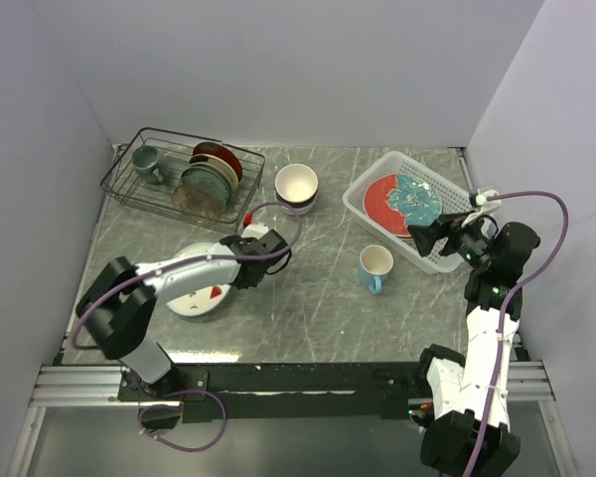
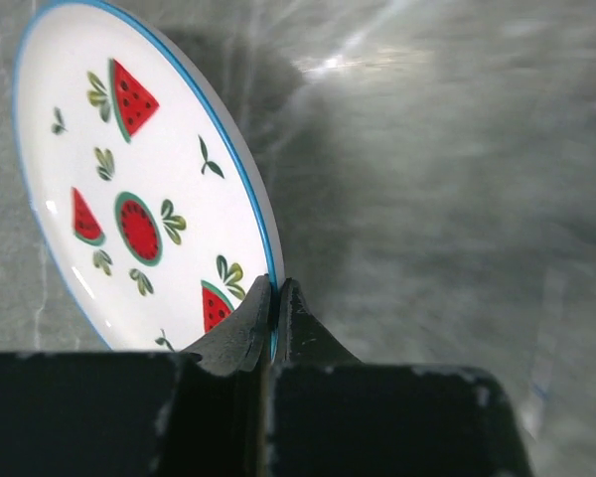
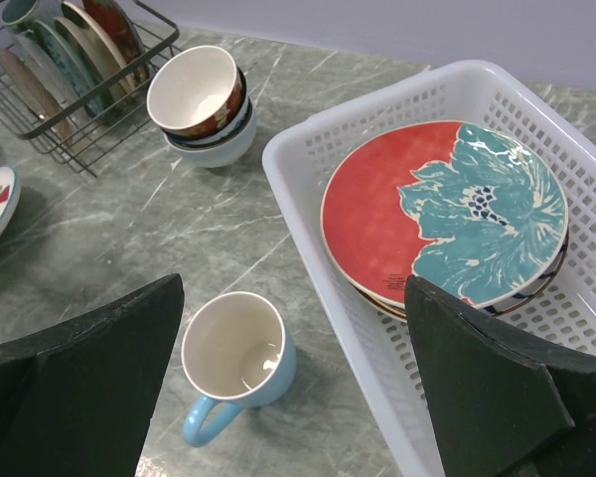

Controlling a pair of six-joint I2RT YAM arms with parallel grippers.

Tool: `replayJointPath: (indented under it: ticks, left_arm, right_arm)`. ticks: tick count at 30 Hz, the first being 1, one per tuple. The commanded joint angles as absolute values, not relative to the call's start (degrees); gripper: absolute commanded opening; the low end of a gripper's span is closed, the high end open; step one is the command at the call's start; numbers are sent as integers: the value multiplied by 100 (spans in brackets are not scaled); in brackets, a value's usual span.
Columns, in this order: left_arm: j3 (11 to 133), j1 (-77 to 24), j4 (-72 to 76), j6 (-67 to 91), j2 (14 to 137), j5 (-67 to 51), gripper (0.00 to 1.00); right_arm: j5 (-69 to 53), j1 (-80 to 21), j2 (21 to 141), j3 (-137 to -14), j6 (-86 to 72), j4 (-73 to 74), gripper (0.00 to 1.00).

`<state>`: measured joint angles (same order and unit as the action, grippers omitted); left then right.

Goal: Place the mixed dishes into the plastic bin
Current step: Pick up the plate at the center of the board.

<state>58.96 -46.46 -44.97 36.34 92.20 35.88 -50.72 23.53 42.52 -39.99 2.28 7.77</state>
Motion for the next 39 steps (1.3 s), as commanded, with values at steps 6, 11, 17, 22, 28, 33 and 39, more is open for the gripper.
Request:
replayJointPath:
  ticks: [6,11,17,22,28,33,39]
  left_arm:
    - [6503,-5914,-5149,4025,8280,4279,1]
    - [6916,-6634,-5528,4078,8218,4587,1]
    - [7408,-7434,-5731,3894,8279,5070,1]
    - [7471,-7813,-5459,3385,8385,5588,1]
    - [7383,-8173,-4800,2620,8455,5985,1]
    - [7348,-8499,-4098,1787,8648,6424,1]
    - [7269,-8850,-3166,608,9044,6943,1]
  right_arm:
    - [-5291,2382,4219,-4052,237,615,100]
    - [-5502,2382,4271,-4025,220,563,100]
    - [-6099,2181,4464,-3990,167,527,100]
    - [-6363,1741,4798,-4034,263,668,99]
    - [-6434,1143,5176,-4043,133,624,99]
    - [-6513,800,5466,-4008,-245,414,99]
    - [-6531,519,5713,-3903,-991,18,99]
